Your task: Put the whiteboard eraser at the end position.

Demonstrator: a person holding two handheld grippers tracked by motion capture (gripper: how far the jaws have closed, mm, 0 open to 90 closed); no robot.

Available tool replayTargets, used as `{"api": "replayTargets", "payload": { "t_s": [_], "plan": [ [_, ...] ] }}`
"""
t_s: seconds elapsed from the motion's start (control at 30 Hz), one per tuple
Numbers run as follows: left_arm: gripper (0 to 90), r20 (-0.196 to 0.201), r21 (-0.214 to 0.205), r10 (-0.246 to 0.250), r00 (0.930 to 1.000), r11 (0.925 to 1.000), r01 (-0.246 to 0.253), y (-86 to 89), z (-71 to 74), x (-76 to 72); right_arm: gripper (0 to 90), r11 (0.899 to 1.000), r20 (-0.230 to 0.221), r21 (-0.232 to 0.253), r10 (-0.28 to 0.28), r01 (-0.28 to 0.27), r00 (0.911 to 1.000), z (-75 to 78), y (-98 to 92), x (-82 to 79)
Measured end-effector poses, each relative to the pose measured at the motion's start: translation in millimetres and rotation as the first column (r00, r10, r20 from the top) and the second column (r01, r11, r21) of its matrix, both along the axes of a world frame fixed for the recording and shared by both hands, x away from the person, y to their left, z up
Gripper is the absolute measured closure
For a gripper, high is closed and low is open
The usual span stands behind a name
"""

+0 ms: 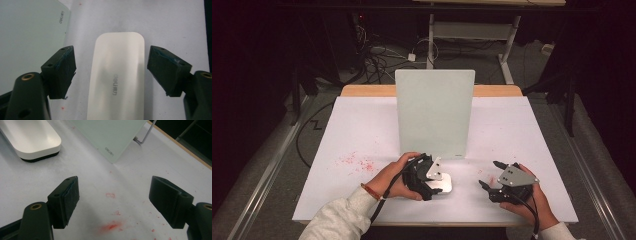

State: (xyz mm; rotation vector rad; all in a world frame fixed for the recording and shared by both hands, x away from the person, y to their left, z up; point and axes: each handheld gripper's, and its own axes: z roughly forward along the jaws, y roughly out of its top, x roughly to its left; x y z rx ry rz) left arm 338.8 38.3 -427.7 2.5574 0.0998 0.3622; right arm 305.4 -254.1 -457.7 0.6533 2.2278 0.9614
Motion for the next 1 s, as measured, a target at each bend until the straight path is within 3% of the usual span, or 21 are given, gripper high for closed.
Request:
{"api": "replayTargets", "payload": {
  "t_s": [0.17, 0.5, 0.67, 0.77, 0.8, 1.0],
  "plan": [
    [21.4, 0.046, -0.066, 0.051, 0.9977, 0.9967, -0.047, 7.3, 3.6, 0.5, 24.9, 1.000, 0.001, 0.006, -0.004, 0.004, 1.0000, 0.8, -1.2, -0.3],
    [20.7, 0.123, -0.187, 0.143, 0.9821, 0.9752, -0.119, 23.9, 11.0, 2.0, 24.8, 1.000, 0.009, 0.007, 0.003, -0.003, 1.0000, 2.1, -0.9, -0.7],
    [19.3, 0.175, -0.193, 0.195, 0.9651, 0.9680, -0.161, 28.4, 10.9, 1.7, 25.0, 1.000, 0.010, 0.010, 0.005, -0.005, 0.9999, 2.7, -0.4, -1.4],
    [19.3, 0.234, -0.216, 0.239, 0.9425, 0.9578, -0.189, 31.4, 11.8, 1.3, 25.0, 1.000, 0.013, 0.015, 0.003, -0.004, 0.9999, 3.5, -0.8, -1.6],
    [19.3, 0.238, -0.226, 0.250, 0.9385, 0.9539, -0.197, 32.7, 12.2, 1.7, 25.0, 1.000, 0.013, 0.017, 0.003, -0.003, 0.9999, 3.6, -1.1, -1.6],
    [18.5, 0.246, -0.253, 0.287, 0.9257, 0.9410, -0.224, 42.2, 14.9, 3.6, 25.0, 1.000, 0.021, 0.028, -0.007, 0.007, 0.9998, 5.5, -2.6, -2.0]
  ]
}}
